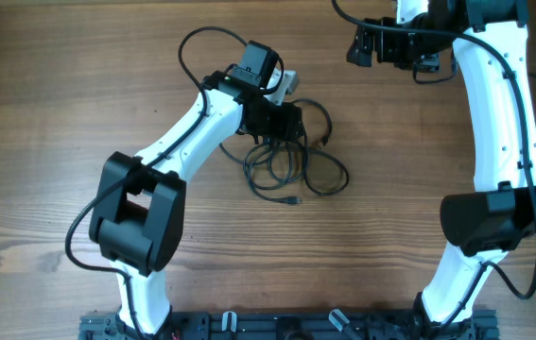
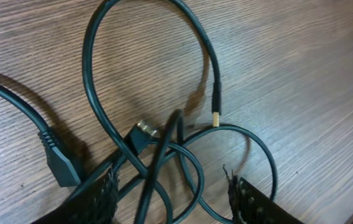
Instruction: Untangle cables
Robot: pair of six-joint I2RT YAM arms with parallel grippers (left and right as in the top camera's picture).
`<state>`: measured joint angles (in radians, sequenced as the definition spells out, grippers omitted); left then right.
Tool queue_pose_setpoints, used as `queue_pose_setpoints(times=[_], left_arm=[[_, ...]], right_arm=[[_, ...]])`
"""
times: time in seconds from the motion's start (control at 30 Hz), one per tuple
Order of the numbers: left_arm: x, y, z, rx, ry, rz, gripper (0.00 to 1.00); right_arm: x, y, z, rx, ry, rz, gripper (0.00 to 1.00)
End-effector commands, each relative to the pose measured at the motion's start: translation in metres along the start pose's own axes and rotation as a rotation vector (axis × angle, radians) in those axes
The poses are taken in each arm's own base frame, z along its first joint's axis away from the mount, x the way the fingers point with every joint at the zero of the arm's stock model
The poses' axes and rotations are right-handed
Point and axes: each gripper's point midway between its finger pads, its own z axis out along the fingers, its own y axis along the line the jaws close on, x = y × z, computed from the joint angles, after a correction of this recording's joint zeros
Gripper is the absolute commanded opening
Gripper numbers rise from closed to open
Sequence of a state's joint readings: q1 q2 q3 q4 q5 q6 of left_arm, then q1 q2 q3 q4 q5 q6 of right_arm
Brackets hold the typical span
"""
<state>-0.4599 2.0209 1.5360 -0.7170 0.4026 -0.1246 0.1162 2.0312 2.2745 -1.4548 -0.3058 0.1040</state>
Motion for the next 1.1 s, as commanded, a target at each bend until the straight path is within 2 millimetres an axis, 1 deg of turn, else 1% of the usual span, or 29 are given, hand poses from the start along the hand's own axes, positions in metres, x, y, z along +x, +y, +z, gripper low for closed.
queue_pose_setpoints(times=[0.0, 0.07, 0.13, 0.5, 0.7, 0.73, 0.87, 0.9, 1.0, 1.07], left_arm=[[0.012, 0.009, 0.015, -0.001, 0.047, -0.010, 0.57], [0.018, 0.011, 0.018, -0.005, 0.068, -0.019, 0.46], [0.021, 0.012, 0.018, -0.006, 0.079, -0.025, 0.40], [0.030, 0.014, 0.021, -0.013, 0.110, -0.037, 0.39], [0.035, 0.010, 0.025, -0.010, 0.119, -0.024, 0.34], [0.034, 0.010, 0.026, -0.010, 0.116, -0.023, 0.31], [0.029, 0.009, 0.026, -0.006, 0.095, -0.014, 0.08], [0.027, 0.008, 0.026, -0.004, 0.087, -0.011, 0.04], [0.018, 0.004, 0.019, 0.002, 0.061, -0.001, 0.04], [0.010, -0.001, 0.008, 0.005, 0.039, 0.003, 0.04]], right_arm=[[-0.002, -0.006, 0.002, 0.020, 0.001, 0.006, 0.97], [-0.002, -0.005, 0.002, 0.020, -0.001, 0.005, 0.97], [-0.002, -0.005, 0.002, 0.019, -0.003, 0.005, 0.97], [-0.002, -0.006, 0.002, 0.023, 0.000, 0.005, 0.97], [-0.002, -0.006, 0.002, 0.023, 0.000, 0.005, 0.97], [-0.002, -0.006, 0.002, 0.023, 0.000, 0.005, 0.97], [-0.002, -0.006, 0.002, 0.023, 0.000, 0.005, 0.97], [-0.002, -0.006, 0.002, 0.023, 0.000, 0.004, 0.97], [-0.002, -0.005, 0.002, 0.022, 0.000, 0.007, 0.97], [-0.001, -0.005, 0.002, 0.021, 0.001, 0.006, 0.97]])
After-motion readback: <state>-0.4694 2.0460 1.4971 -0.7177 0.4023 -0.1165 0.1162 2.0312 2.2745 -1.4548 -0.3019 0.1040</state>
